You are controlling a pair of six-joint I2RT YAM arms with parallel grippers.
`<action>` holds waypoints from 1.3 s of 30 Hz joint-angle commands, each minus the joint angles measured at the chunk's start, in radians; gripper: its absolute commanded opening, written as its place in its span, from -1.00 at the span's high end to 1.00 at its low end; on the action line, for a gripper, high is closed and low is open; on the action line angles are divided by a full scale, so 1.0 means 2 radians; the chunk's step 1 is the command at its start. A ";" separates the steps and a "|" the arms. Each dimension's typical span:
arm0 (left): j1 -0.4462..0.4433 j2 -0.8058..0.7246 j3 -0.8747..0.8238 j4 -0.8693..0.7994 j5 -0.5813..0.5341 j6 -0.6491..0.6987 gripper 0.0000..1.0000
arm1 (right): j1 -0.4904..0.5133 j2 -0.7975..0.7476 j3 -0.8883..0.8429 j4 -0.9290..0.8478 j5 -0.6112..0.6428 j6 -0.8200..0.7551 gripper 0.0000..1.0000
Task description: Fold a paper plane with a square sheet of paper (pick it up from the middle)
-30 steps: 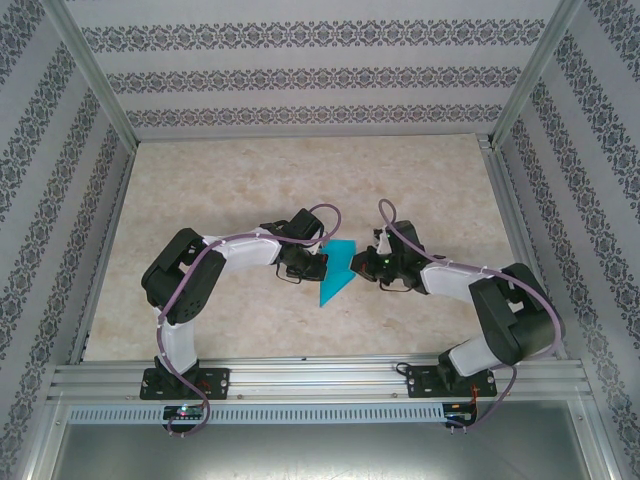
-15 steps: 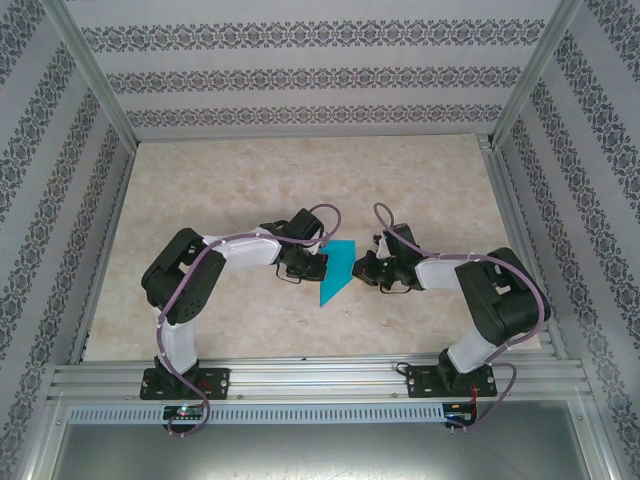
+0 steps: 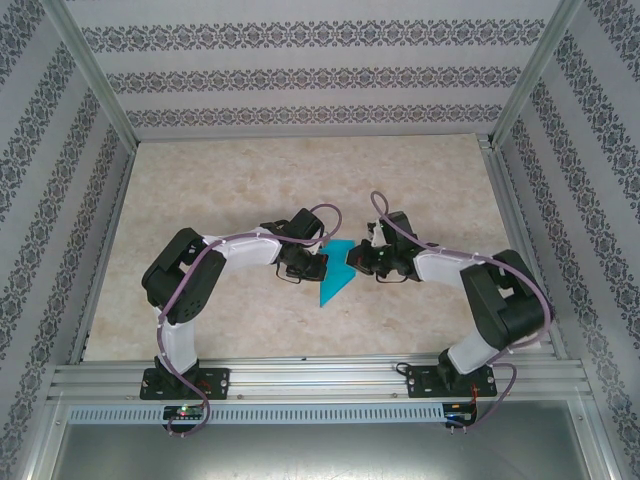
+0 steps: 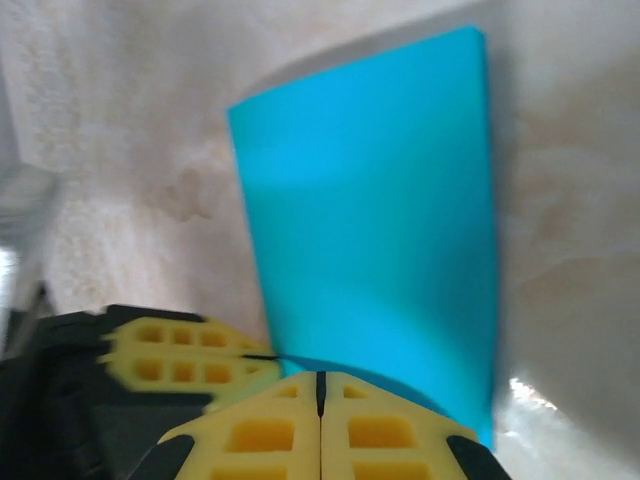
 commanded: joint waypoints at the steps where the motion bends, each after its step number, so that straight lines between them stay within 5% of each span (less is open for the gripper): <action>1: 0.005 0.011 0.010 -0.038 -0.010 0.015 0.92 | 0.004 0.030 -0.011 0.030 -0.017 0.003 0.87; 6: 0.005 -0.001 0.017 -0.048 -0.011 0.021 0.80 | 0.006 0.048 -0.033 0.036 0.009 0.013 0.90; 12: 0.004 -0.056 0.031 -0.094 -0.081 0.010 0.17 | 0.018 0.035 -0.053 0.052 0.029 0.045 0.90; 15: 0.002 -0.100 0.020 -0.093 -0.091 -0.005 0.10 | 0.021 0.028 -0.053 0.048 0.036 0.051 0.91; 22: -0.028 -0.104 0.007 -0.048 -0.012 -0.023 0.59 | 0.023 0.010 -0.052 0.041 0.040 0.058 0.90; 37: -0.030 0.015 0.016 -0.016 -0.041 -0.035 0.75 | 0.023 -0.018 -0.040 0.032 0.023 0.051 0.82; 39: -0.029 0.020 0.014 -0.021 -0.054 -0.033 0.76 | 0.020 -0.039 -0.041 0.020 0.028 0.046 0.68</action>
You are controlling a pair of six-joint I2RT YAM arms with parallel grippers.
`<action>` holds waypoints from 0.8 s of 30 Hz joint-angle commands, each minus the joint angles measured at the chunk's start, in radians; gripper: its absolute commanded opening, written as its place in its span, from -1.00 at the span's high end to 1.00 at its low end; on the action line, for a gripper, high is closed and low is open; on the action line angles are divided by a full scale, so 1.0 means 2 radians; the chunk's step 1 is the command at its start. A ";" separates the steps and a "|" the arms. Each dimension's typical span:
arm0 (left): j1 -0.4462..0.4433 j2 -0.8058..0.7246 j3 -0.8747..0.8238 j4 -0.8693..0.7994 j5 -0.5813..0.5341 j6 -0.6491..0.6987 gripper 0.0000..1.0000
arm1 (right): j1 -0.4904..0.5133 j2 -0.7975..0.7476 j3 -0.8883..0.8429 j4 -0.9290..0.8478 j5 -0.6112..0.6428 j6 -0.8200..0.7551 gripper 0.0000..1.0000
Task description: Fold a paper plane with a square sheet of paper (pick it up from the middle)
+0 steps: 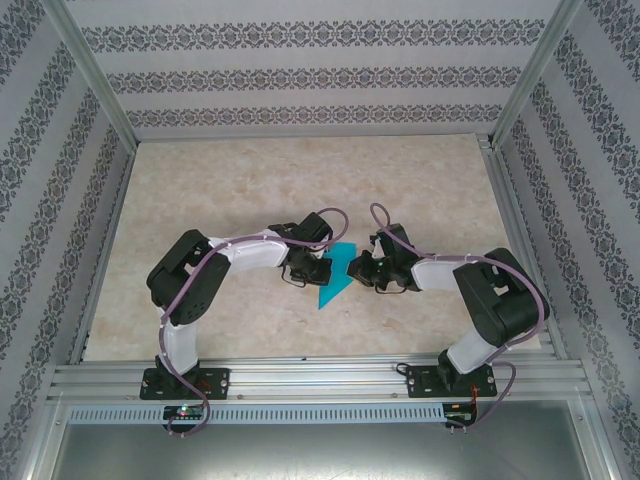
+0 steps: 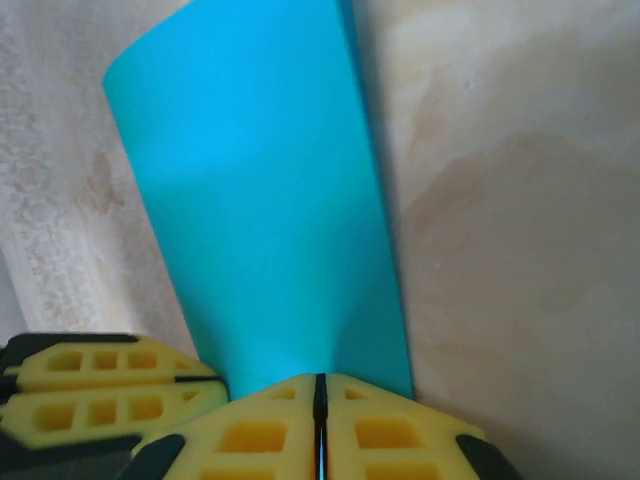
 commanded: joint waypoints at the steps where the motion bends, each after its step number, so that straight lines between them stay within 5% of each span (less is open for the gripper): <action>1: -0.003 0.015 -0.004 0.001 -0.030 0.000 0.77 | 0.001 -0.047 0.004 -0.029 0.008 -0.011 0.57; 7: -0.003 0.010 -0.007 0.004 -0.030 0.004 0.77 | -0.005 -0.111 -0.017 -0.095 0.060 -0.023 0.18; 24: -0.003 0.000 -0.009 0.005 -0.027 0.010 0.76 | -0.003 -0.021 -0.012 0.010 -0.012 0.029 0.21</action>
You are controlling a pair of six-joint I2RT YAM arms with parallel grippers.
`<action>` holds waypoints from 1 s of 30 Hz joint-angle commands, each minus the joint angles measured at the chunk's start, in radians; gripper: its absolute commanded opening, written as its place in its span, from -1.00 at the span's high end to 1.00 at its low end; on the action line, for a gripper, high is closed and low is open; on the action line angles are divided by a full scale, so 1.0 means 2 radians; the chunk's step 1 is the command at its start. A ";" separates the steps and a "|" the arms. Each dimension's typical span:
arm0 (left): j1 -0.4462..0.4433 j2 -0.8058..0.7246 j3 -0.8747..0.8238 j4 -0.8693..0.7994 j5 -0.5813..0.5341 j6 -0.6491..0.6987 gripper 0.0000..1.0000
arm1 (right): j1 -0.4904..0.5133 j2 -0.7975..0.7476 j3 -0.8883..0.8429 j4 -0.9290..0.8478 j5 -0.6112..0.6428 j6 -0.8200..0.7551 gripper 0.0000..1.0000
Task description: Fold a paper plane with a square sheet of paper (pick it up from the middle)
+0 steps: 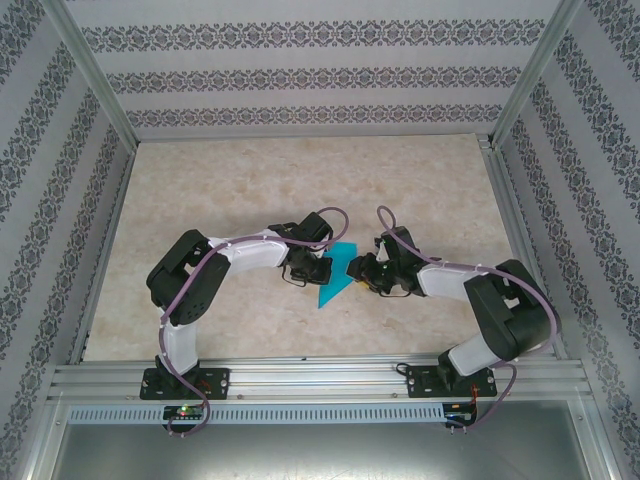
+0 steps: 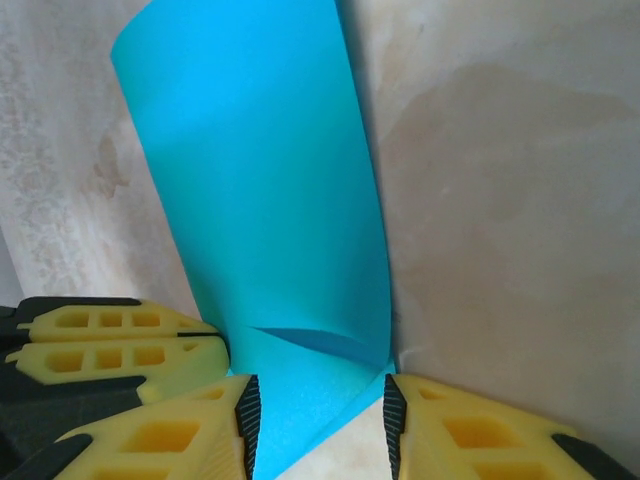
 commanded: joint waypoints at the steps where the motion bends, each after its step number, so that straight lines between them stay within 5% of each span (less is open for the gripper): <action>1: -0.003 0.001 -0.009 0.001 -0.021 0.009 0.77 | -0.002 0.016 0.010 0.022 -0.013 0.016 0.22; 9: -0.003 0.003 -0.005 -0.002 -0.023 0.013 0.77 | 0.001 0.013 0.004 0.072 -0.033 0.029 0.41; 18: -0.003 -0.006 -0.002 -0.007 -0.026 0.014 0.76 | -0.004 0.014 0.006 0.087 -0.040 -0.005 0.29; 24: -0.003 -0.013 0.000 -0.008 -0.025 0.020 0.72 | -0.007 0.059 0.039 0.091 -0.079 -0.032 0.44; 30: -0.003 -0.056 -0.011 -0.005 -0.037 0.016 0.34 | -0.016 0.081 0.049 0.100 -0.098 -0.029 0.67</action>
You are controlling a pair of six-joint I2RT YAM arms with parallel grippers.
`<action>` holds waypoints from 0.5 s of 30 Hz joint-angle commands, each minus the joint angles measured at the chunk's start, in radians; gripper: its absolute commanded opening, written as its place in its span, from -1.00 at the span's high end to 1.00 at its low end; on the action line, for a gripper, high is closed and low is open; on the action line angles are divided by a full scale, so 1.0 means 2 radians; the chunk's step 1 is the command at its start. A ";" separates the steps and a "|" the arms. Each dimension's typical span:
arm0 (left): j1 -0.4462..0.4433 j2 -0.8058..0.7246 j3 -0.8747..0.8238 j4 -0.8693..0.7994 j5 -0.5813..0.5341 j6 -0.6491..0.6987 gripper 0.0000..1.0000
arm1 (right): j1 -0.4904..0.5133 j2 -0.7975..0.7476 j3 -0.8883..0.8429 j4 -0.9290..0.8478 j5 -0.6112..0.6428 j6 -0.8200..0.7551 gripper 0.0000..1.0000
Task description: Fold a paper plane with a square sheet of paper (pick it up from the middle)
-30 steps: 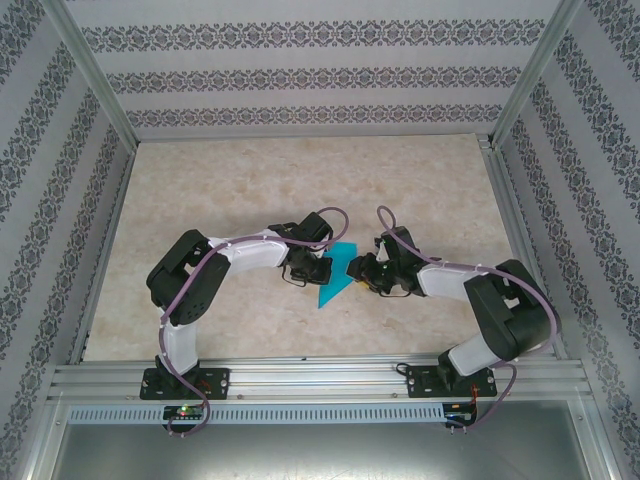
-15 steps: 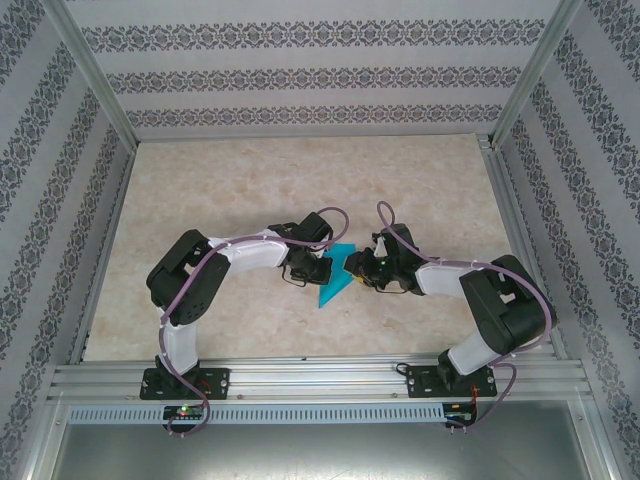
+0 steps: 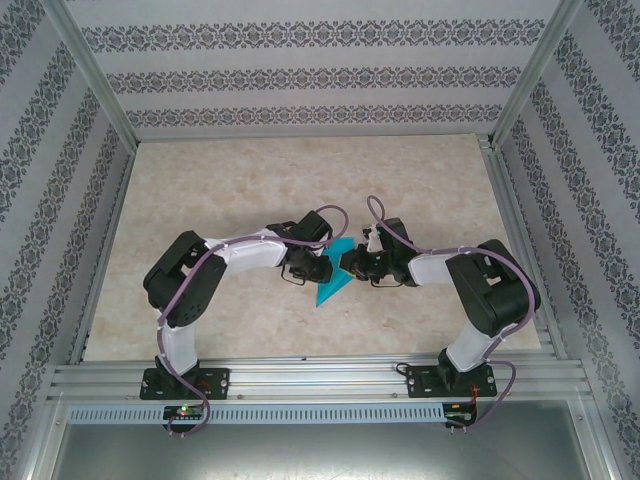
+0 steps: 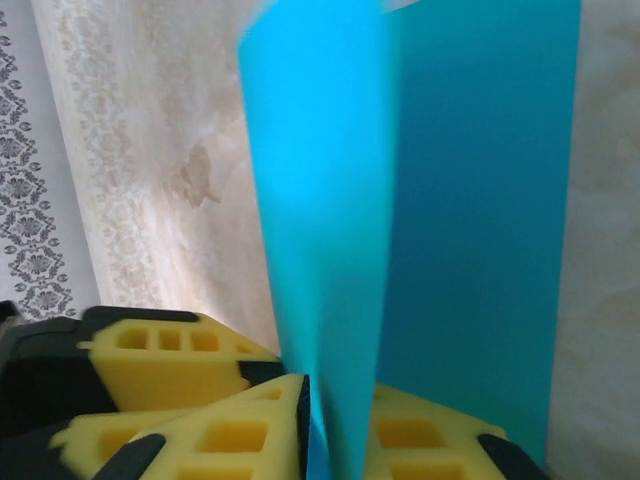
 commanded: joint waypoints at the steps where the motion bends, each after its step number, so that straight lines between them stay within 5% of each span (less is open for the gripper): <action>1: -0.003 -0.049 -0.013 -0.003 -0.020 0.003 0.24 | -0.006 0.001 0.010 0.014 -0.019 -0.008 0.69; 8: -0.055 -0.123 -0.049 -0.008 -0.098 -0.014 0.00 | -0.006 -0.012 0.009 0.011 -0.019 0.005 0.66; 15: -0.145 -0.074 -0.024 -0.030 -0.232 -0.022 -0.07 | -0.006 -0.012 0.016 0.003 -0.024 0.009 0.59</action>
